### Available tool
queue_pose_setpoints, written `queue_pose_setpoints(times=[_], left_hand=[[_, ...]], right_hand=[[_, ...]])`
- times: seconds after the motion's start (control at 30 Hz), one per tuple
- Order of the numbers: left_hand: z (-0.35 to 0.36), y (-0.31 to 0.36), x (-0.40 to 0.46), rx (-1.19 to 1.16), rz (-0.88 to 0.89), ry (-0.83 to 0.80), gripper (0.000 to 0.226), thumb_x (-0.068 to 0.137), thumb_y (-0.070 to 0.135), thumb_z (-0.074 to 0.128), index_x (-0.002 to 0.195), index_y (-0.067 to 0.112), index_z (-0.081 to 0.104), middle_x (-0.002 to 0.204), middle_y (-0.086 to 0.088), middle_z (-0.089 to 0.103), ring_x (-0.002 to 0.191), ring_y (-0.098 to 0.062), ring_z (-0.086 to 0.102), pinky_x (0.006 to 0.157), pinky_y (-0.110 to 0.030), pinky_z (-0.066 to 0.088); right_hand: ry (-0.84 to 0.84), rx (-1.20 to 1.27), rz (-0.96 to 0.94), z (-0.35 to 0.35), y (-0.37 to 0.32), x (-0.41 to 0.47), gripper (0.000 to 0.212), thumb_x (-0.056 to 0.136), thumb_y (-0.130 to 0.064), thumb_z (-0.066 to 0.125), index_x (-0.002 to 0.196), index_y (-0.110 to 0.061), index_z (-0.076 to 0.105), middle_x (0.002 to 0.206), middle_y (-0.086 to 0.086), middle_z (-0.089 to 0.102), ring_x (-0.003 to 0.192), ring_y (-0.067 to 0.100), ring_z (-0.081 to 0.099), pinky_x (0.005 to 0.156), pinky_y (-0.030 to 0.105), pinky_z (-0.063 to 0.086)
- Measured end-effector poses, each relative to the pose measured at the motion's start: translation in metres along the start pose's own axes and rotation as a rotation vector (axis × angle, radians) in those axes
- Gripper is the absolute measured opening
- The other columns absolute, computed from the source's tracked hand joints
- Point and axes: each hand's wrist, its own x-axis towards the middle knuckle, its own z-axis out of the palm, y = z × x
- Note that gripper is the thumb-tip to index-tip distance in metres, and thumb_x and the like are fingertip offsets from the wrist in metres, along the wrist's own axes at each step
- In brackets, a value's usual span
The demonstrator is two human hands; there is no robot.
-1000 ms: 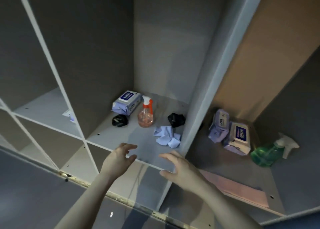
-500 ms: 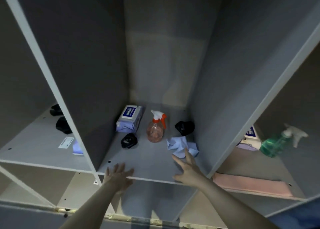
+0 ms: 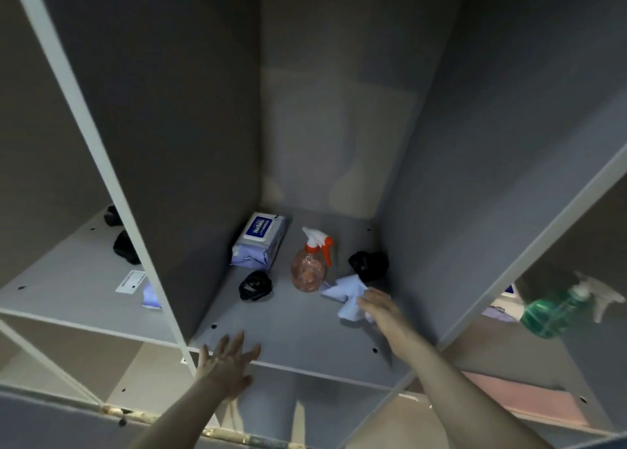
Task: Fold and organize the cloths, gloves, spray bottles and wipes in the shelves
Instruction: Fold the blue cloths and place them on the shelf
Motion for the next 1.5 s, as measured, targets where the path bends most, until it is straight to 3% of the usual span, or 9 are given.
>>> queue_pose_setpoints(times=[0.13, 0.27, 0.53, 0.7, 0.8, 1.0, 1.23, 1.37, 1.5], left_hand=[[-0.018, 0.003, -0.004, -0.087, 0.012, -0.039, 0.065, 0.093, 0.054, 0.044, 0.15, 0.043, 0.015, 0.162, 0.002, 0.004, 0.149, -0.022, 0.008, 0.117, -0.053, 0.005], [-0.055, 0.024, -0.009, -1.019, 0.067, 0.109, 0.1, 0.055, 0.086, 0.057, 0.141, 0.035, 0.043, 0.135, 0.008, 0.056, 0.119, -0.006, 0.056, 0.108, -0.036, 0.04], [-0.126, 0.084, -0.059, -1.836, 0.287, 0.169, 0.028, 0.085, 0.013, 0.068, 0.11, 0.002, 0.063, 0.094, -0.013, 0.07, 0.075, -0.02, 0.068, 0.062, -0.027, 0.055], [-0.133, 0.096, -0.072, -1.85, 0.243, 0.458, 0.016, 0.084, 0.008, 0.071, 0.097, 0.005, 0.063, 0.084, -0.024, 0.067, 0.076, -0.026, 0.061, 0.071, -0.04, 0.049], [-0.137, 0.102, -0.084, -1.855, 0.289, 0.542, 0.017, 0.084, 0.011, 0.07, 0.098, 0.005, 0.062, 0.082, -0.02, 0.07, 0.074, -0.022, 0.064, 0.07, -0.039, 0.051], [-0.149, 0.092, -0.096, -2.327, 0.316, 0.248, 0.032, 0.087, 0.009, 0.062, 0.116, -0.007, 0.059, 0.105, -0.021, 0.067, 0.078, -0.024, 0.069, 0.067, -0.034, 0.059], [-0.164, 0.085, -0.107, -2.013, 0.336, 0.257, 0.028, 0.09, 0.02, 0.062, 0.113, 0.003, 0.064, 0.104, -0.015, 0.072, 0.081, -0.018, 0.07, 0.069, -0.028, 0.057], [-0.168, 0.075, -0.121, -1.554, 0.286, 0.122, 0.038, 0.085, 0.053, 0.06, 0.102, 0.02, 0.07, 0.096, 0.001, 0.075, 0.087, -0.013, 0.07, 0.068, -0.03, 0.056], [-0.167, 0.072, -0.132, -1.7, 0.284, 0.311, 0.023, 0.082, 0.027, 0.073, 0.091, 0.006, 0.072, 0.089, -0.016, 0.073, 0.079, -0.023, 0.07, 0.062, -0.035, 0.06]], right_hand=[[-0.073, 0.459, 0.01, -0.016, -0.021, -0.021, 0.025, 0.091, -0.009, 0.057, 0.115, -0.006, 0.065, 0.12, 0.007, 0.065, 0.105, 0.018, 0.06, 0.093, 0.028, 0.043], [-0.262, 0.675, -0.014, -0.028, -0.039, -0.054, 0.032, 0.092, -0.015, 0.05, 0.117, -0.001, 0.063, 0.124, 0.009, 0.065, 0.119, 0.022, 0.059, 0.101, 0.035, 0.044], [-0.289, 0.637, -0.161, -0.012, -0.047, -0.095, 0.052, 0.061, -0.038, 0.085, 0.099, -0.005, 0.074, 0.108, 0.011, 0.072, 0.104, 0.023, 0.067, 0.084, 0.027, 0.056], [0.025, 0.426, -0.257, 0.013, -0.058, -0.114, 0.035, 0.078, -0.01, 0.077, 0.101, -0.009, 0.051, 0.08, 0.0, 0.071, 0.073, 0.013, 0.069, 0.058, 0.025, 0.056], [0.071, 0.477, -0.273, 0.024, -0.063, -0.116, 0.055, 0.074, -0.018, 0.081, 0.116, -0.001, 0.05, 0.104, 0.015, 0.069, 0.088, 0.026, 0.071, 0.063, 0.04, 0.059], [-0.123, 0.644, -0.24, 0.013, -0.069, -0.124, 0.019, 0.076, -0.015, 0.067, 0.091, -0.004, 0.067, 0.086, 0.015, 0.071, 0.079, 0.025, 0.067, 0.067, 0.027, 0.057], [-0.283, 0.865, -0.232, 0.009, -0.079, -0.131, 0.09, 0.054, -0.043, 0.089, 0.121, 0.007, 0.054, 0.117, 0.024, 0.064, 0.102, 0.03, 0.065, 0.08, 0.034, 0.058], [-0.216, 0.809, -0.303, 0.008, -0.094, -0.141, 0.048, 0.075, -0.029, 0.074, 0.11, 0.001, 0.058, 0.104, 0.017, 0.069, 0.092, 0.026, 0.069, 0.071, 0.03, 0.058], [-0.019, 0.565, -0.419, 0.016, -0.098, -0.152, 0.015, 0.087, -0.001, 0.059, 0.102, -0.004, 0.056, 0.096, 0.01, 0.068, 0.089, 0.016, 0.066, 0.072, 0.021, 0.055]])
